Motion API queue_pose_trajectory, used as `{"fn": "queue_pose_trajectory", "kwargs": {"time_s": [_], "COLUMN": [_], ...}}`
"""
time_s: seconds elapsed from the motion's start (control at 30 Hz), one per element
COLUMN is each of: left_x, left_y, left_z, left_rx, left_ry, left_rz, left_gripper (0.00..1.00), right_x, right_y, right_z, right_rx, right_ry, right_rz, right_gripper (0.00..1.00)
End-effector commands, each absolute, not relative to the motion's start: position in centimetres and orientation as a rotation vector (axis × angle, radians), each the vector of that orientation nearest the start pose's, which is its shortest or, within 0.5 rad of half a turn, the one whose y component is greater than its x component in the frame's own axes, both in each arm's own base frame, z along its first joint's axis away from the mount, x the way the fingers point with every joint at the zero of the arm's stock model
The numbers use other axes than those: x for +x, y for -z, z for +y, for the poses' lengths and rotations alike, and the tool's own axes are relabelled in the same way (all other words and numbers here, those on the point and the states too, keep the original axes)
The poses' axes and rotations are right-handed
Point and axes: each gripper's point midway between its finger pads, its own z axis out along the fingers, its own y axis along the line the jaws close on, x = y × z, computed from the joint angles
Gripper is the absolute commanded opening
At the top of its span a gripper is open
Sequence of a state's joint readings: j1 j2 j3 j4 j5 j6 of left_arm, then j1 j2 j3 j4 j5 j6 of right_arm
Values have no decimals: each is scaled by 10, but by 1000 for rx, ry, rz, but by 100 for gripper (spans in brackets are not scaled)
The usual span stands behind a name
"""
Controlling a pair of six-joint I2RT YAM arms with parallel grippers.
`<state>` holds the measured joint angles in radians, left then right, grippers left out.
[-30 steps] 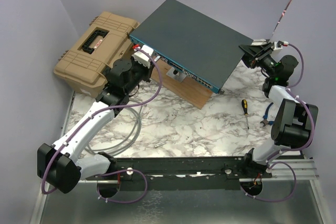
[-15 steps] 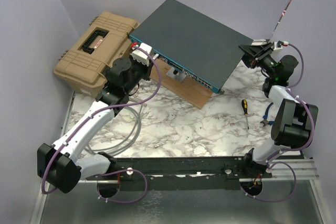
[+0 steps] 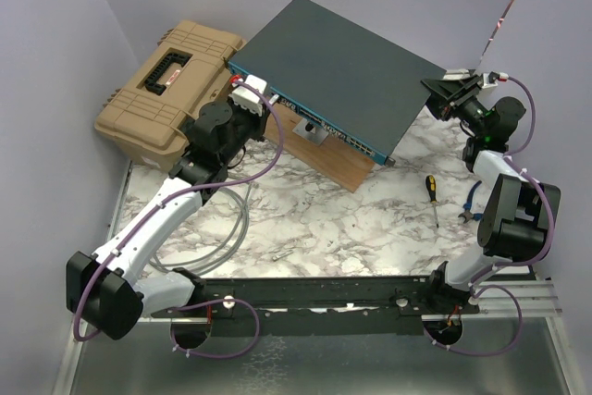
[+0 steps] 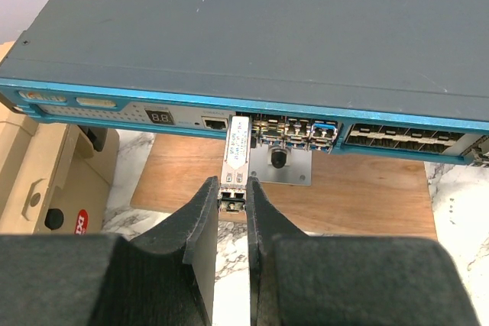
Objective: Insert the plug into the switch port
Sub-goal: Insert the connector into the switch port.
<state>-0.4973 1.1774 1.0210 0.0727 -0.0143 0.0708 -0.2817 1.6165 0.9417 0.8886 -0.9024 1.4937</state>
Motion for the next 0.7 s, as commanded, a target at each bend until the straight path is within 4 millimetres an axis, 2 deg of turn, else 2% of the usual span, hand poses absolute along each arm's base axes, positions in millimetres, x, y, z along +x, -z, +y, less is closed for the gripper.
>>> {"fn": "queue_pose_trajectory", "kwargs": {"time_s": [0.0,0.67], "left_x": [369,371], "left_y": [-331,-344], "left_z": [-199,-202], "left_rx": [455,448], "left_ry": [349,368], "left_rz": [1560,1523], "left_gripper": [0,0], "right_x": [435,436], "right_y": [-315,-314], "right_z": [45,45], "right_rx": [458,456], "right_ry": [-1555,-1552], "right_rz": [1539,1542], "right_gripper": [38,38]}}
